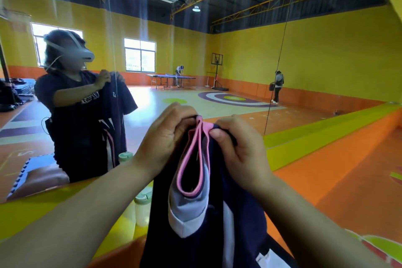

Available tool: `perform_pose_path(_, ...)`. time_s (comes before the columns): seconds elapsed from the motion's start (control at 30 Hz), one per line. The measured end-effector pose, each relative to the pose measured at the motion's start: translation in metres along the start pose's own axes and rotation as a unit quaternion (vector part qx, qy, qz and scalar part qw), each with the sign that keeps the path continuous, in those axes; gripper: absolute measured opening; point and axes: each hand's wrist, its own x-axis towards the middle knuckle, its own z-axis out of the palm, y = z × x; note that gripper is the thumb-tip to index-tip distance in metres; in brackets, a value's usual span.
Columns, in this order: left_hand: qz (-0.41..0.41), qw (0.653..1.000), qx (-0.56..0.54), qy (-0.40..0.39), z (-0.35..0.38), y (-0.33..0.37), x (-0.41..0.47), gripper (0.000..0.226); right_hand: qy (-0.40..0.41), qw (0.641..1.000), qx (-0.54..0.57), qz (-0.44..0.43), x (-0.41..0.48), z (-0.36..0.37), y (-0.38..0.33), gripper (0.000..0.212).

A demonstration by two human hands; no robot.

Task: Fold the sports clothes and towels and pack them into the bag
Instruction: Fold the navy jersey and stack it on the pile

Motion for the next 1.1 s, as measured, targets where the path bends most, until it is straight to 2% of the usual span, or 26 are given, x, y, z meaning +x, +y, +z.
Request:
perform_pose_path(0.07, -0.029, 0.999, -0.023, -0.03, 0.001, 0.005, -0.001, 0.008, -0.003, 1.0, 0.011, 0.021, -0.001, 0.006, 0.0, 0.019)
perform_pose_path(0.2, -0.062, 0.996, -0.02, -0.056, -0.006, 0.005, -0.005, 0.026, -0.008, 0.997, 0.028, 0.071, -0.007, 0.012, 0.001, 0.01)
perform_pose_path(0.33, -0.2, 0.971, -0.091, -0.092, -0.012, 0.009, -0.01, 0.024, -0.009, 0.993, 0.025, 0.116, -0.013, 0.022, -0.001, 0.025)
perform_pose_path(0.47, -0.266, 0.954, -0.065, -0.123, -0.02, 0.006, -0.01, 0.026, -0.01, 0.988, 0.008, 0.155, -0.019, 0.033, -0.002, 0.033)
perform_pose_path(0.53, -0.332, 0.919, -0.154, -0.148, -0.026, 0.001, -0.01, 0.01, -0.016, 0.984, 0.001, 0.176, -0.021, 0.038, -0.001, 0.036)
perform_pose_path(0.57, -0.378, 0.887, -0.213, -0.158, -0.03, -0.003, -0.011, 0.014, -0.02, 0.982, -0.002, 0.187, -0.023, 0.04, -0.001, 0.036)
perform_pose_path(0.6, -0.427, 0.848, -0.266, -0.167, -0.035, -0.003, -0.01, 0.03, -0.024, 0.98, -0.005, 0.196, -0.024, 0.043, 0.0, 0.034)
perform_pose_path(0.63, -0.443, 0.83, -0.289, -0.179, -0.038, -0.004, -0.01, 0.04, -0.028, 0.979, -0.009, 0.202, -0.026, 0.045, 0.0, 0.033)
perform_pose_path(0.67, -0.445, 0.828, -0.28, -0.193, -0.039, -0.003, -0.009, 0.045, -0.032, 0.978, -0.013, 0.206, -0.028, 0.048, 0.001, 0.033)
perform_pose_path(0.73, -0.382, 0.874, -0.17, -0.248, -0.04, -0.006, -0.011, 0.045, -0.038, 0.977, -0.011, 0.21, -0.032, 0.052, 0.001, 0.041)
perform_pose_path(0.8, -0.342, 0.899, -0.086, -0.259, -0.04, -0.012, -0.013, 0.022, -0.042, 0.975, 0.001, 0.217, -0.034, 0.055, 0.002, 0.046)
perform_pose_path(0.83, -0.336, 0.902, -0.075, -0.259, -0.041, -0.017, -0.015, 0.014, -0.047, 0.974, 0.005, 0.221, -0.036, 0.056, 0.002, 0.047)
perform_pose_path(0.93, -0.337, 0.899, -0.067, -0.27, -0.04, -0.022, -0.018, 0.015, -0.083, 0.97, 0.028, 0.225, -0.041, 0.056, 0.007, 0.037)
perform_pose_path(1.03, -0.333, 0.904, -0.053, -0.264, -0.041, -0.026, -0.018, 0.025, -0.151, 0.958, 0.069, 0.234, -0.051, 0.05, 0.016, 0.021)
perform_pose_path(1.1, -0.339, 0.901, -0.088, -0.257, -0.041, -0.025, -0.018, 0.032, -0.213, 0.939, 0.093, 0.252, -0.058, 0.047, 0.022, 0.02)
